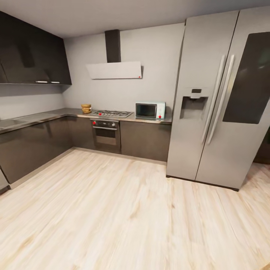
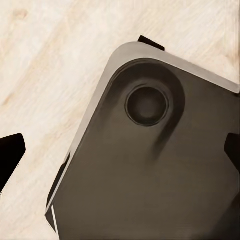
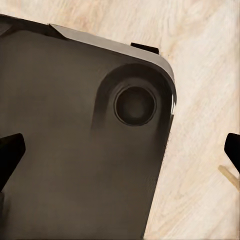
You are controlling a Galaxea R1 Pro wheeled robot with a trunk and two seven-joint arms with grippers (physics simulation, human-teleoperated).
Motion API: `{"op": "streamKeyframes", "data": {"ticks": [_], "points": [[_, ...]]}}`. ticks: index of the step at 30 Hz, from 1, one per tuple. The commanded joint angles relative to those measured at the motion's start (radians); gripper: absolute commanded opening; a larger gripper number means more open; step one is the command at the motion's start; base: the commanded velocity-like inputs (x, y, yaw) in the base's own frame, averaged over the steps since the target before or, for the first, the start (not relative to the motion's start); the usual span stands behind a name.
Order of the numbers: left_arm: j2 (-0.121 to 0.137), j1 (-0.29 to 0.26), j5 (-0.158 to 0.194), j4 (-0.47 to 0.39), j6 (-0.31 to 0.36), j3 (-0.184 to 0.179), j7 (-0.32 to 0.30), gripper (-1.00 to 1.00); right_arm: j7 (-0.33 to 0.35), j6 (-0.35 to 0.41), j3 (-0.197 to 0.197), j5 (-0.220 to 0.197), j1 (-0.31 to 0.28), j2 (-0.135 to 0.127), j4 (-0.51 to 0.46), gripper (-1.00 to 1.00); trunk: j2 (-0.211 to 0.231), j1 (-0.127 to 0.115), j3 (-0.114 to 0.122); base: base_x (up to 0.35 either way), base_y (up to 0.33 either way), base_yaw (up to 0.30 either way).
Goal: In the kitchen, take the popcorn bag from the countertop, put it into the microwave, and heat it until the popcorn is cooked so the cooked popcorn ends up inside the bag.
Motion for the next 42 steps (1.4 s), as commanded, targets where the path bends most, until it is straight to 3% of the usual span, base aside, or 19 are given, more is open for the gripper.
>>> {"op": "streamKeyframes", "data": {"ticks": [1,20,34,42], "points": [[0.000,0.000,-0.003,-0.001,-0.002,0.007,0.001,1.00,0.000,-0.001,0.002,0.009,0.000,-0.001,0.000,1.00,0.000,0.001,-0.001,0.329,0.087,-0.003],[0.000,0.000,-0.003,0.000,0.003,0.007,0.001,1.00,0.000,-0.005,0.002,0.008,0.000,0.004,0.000,1.00,0.000,0.001,-0.001,0.329,0.065,-0.003],[0.000,0.000,-0.003,0.000,0.002,0.007,0.001,1.00,0.000,-0.004,-0.001,0.005,0.000,0.009,0.000,1.00,0.000,0.001,-0.002,0.329,0.000,-0.250],[0.000,-0.001,-0.003,0.001,0.002,0.007,0.002,1.00,0.000,-0.001,0.005,0.010,0.000,0.008,0.000,1.00,0.000,0.001,-0.002,0.329,0.000,-0.029]]}}
